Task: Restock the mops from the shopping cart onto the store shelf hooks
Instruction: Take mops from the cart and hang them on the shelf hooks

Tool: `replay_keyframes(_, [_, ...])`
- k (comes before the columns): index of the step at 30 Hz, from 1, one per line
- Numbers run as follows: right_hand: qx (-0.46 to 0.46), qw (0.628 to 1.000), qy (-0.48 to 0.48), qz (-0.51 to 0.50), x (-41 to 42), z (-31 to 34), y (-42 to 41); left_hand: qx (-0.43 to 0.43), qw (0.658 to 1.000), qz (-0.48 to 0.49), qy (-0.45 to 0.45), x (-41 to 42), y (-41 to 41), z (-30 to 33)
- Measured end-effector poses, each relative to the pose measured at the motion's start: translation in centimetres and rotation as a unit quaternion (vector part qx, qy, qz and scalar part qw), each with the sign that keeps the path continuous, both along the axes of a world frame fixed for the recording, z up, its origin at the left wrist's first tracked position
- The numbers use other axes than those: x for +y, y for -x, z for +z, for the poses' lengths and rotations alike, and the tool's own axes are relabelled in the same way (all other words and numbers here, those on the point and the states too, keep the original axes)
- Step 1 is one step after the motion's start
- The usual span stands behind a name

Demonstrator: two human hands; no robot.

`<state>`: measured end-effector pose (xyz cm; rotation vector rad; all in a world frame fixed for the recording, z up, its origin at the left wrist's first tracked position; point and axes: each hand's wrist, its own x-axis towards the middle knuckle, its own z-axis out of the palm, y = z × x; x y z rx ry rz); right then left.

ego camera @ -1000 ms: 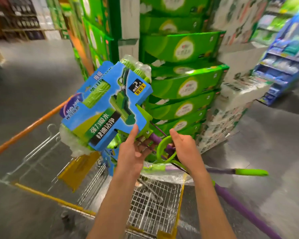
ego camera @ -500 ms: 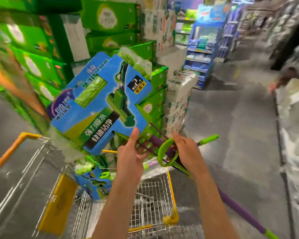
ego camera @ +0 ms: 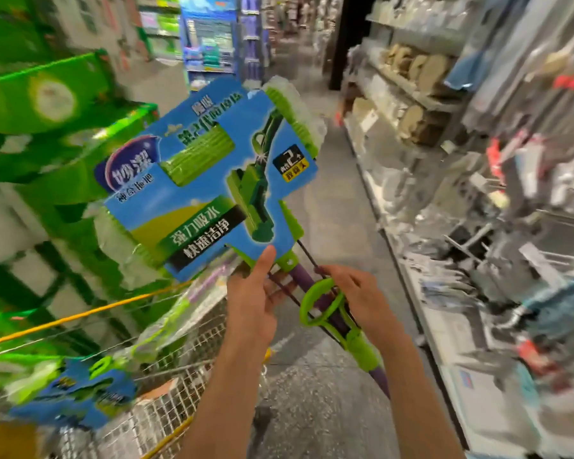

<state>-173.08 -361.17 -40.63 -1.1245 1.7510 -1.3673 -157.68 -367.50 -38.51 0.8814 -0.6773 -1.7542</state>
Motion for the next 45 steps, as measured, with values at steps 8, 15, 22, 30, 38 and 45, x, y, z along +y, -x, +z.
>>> replay_keyframes(8, [-0.043,0.982,0.090,-0.159,9.8,3.0,5.2,-0.003,0.991,-0.131,0.028,5.9,7.3,1.1])
replay_keyframes(15, [-0.006,0.958,0.116,-0.263,21.6,5.0,9.1,-0.021,0.958,-0.271,0.086,15.1,13.9,1.4])
replay_keyframes(22, [-0.027,0.940,0.137,-0.312,33.1,5.2,11.2,-0.061,0.907,-0.398,0.120,26.6,18.7,0.1])
replay_keyframes(30, [-0.010,0.908,0.135,-0.397,45.5,4.0,13.1,-0.074,0.852,-0.493,0.162,38.0,21.2,-1.1])
replay_keyframes(38, [-0.020,0.833,0.184,-0.520,54.4,3.4,11.3,-0.069,0.753,-0.616,0.219,45.6,23.4,-1.3])
replay_keyframes(45, [-0.007,0.755,0.212,-0.621,59.1,3.6,8.8,-0.061,0.700,-0.684,0.198,50.2,24.5,-0.3])
